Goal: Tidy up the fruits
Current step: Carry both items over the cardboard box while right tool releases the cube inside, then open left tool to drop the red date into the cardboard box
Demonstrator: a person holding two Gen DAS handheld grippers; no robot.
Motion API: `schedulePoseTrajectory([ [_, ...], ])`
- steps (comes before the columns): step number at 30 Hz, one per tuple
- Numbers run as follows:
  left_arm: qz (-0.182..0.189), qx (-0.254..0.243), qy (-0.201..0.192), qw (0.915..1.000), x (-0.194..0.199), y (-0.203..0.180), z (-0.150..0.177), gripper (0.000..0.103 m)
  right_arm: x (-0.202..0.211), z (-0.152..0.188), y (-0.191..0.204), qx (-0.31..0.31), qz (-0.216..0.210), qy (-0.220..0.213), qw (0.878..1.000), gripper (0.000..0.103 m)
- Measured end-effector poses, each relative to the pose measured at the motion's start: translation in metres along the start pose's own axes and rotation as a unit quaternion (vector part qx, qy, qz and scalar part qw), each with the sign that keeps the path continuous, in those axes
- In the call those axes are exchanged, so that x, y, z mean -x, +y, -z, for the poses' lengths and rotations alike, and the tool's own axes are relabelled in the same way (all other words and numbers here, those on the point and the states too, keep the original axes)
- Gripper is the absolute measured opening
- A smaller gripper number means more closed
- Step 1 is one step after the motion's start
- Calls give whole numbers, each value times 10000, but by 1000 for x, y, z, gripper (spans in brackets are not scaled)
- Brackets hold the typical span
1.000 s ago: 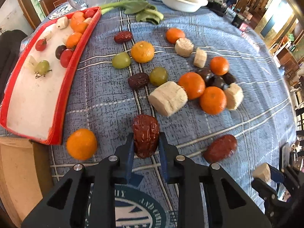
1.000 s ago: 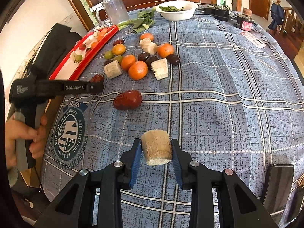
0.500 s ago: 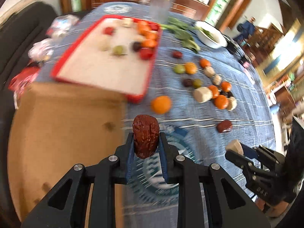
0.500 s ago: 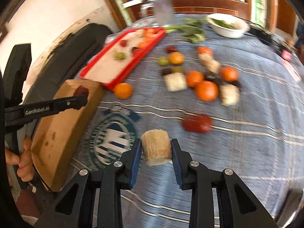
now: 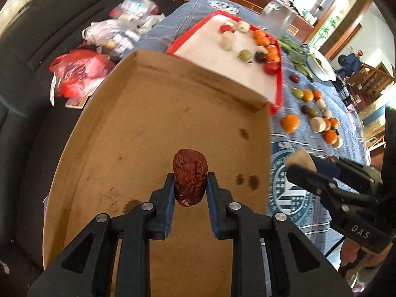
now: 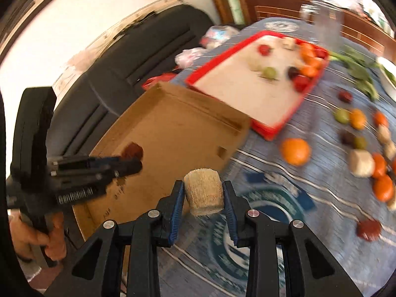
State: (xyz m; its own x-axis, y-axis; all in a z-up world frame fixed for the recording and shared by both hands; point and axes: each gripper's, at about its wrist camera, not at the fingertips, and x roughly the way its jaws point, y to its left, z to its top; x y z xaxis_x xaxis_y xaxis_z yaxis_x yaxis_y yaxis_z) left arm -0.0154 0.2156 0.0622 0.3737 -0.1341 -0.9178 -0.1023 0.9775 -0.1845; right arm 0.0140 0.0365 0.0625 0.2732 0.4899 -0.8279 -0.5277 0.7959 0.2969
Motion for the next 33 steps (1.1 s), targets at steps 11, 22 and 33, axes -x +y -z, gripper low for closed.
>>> schedulePoseTrajectory([
  [11,-45,155,118,9998,-17,20,-1,22,-65,-19,49,424,10,482,9979,32],
  [22,-297,281,88,9991,-19,23,3,22,-84,-15,47,578,217,596,9963,33],
  [33,-471,374,-62,9982,-9,15,10,22,-44,-4,36,424,157,257,9986,49],
])
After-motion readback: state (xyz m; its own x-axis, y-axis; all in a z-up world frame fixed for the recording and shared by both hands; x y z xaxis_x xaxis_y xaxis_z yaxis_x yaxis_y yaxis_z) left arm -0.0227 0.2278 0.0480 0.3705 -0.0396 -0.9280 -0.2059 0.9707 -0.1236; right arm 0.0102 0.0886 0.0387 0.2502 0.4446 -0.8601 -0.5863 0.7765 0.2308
